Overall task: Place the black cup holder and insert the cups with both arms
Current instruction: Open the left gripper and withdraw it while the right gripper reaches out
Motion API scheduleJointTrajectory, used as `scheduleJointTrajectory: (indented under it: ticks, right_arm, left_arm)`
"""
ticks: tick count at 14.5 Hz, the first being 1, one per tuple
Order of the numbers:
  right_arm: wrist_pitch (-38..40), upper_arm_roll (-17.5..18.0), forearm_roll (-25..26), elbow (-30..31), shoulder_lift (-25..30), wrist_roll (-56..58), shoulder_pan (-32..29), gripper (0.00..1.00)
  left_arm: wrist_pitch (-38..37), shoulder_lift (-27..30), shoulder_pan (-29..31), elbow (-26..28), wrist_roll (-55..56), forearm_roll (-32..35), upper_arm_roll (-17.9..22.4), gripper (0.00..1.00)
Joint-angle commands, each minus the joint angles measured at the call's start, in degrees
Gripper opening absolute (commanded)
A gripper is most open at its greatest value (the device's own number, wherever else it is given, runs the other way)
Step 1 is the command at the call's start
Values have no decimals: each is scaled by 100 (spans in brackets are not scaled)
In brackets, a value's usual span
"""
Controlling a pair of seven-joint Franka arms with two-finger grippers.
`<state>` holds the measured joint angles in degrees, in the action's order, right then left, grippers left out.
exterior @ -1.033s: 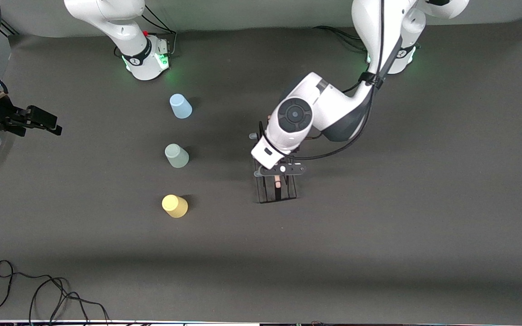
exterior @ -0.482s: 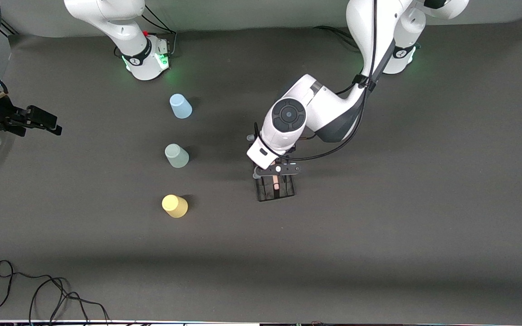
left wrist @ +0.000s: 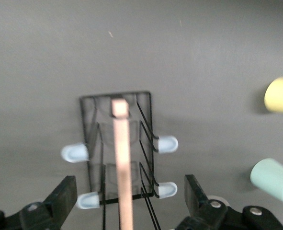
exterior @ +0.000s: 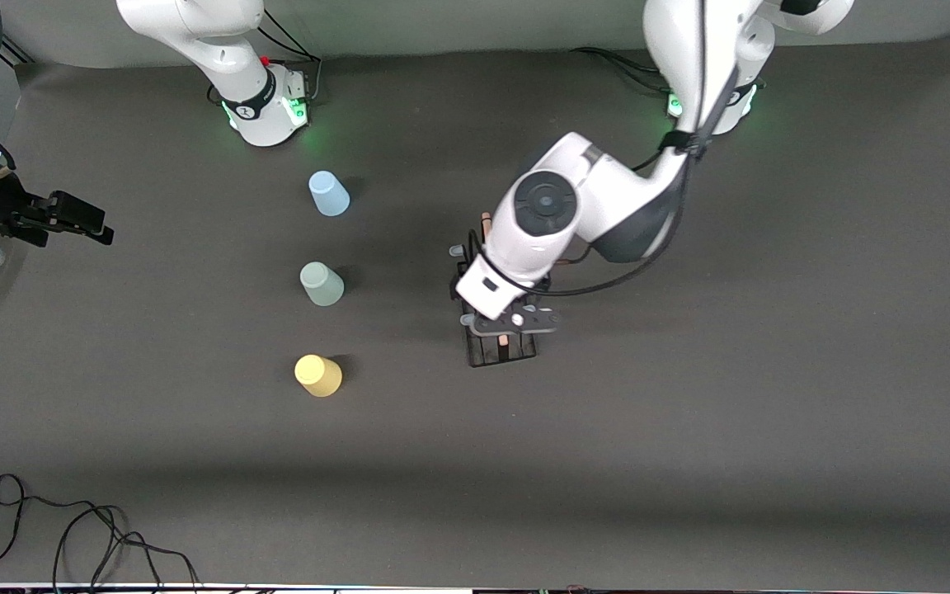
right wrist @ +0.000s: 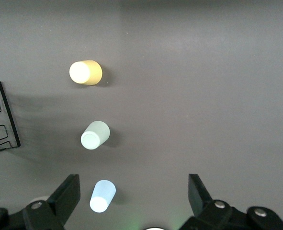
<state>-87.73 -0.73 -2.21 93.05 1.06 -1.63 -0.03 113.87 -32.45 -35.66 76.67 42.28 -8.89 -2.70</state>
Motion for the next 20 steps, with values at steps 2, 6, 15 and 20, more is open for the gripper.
scheduleJointTrajectory:
  ticks: [2,6,15,20]
  right_arm:
    - [-296,29,-262,441,183,-486,212,100]
    - [-1217,20,-263,1467,551,-1198,705,100]
    - [-3916,20,-271,3921,1028,-2253,1504,100]
    - [-5523,29,-271,4843,615,-2509,1681,100]
  left_arm:
    - [-987,598,628,-144,-236,772,138,100]
    - [-1789,1231,1832,-100,-1553,845,147,100]
    - [-1746,2478,3398,1083,-3629,1303,165,100]
    - [-1526,3560,3434,2281,-3885,1311,174,100]
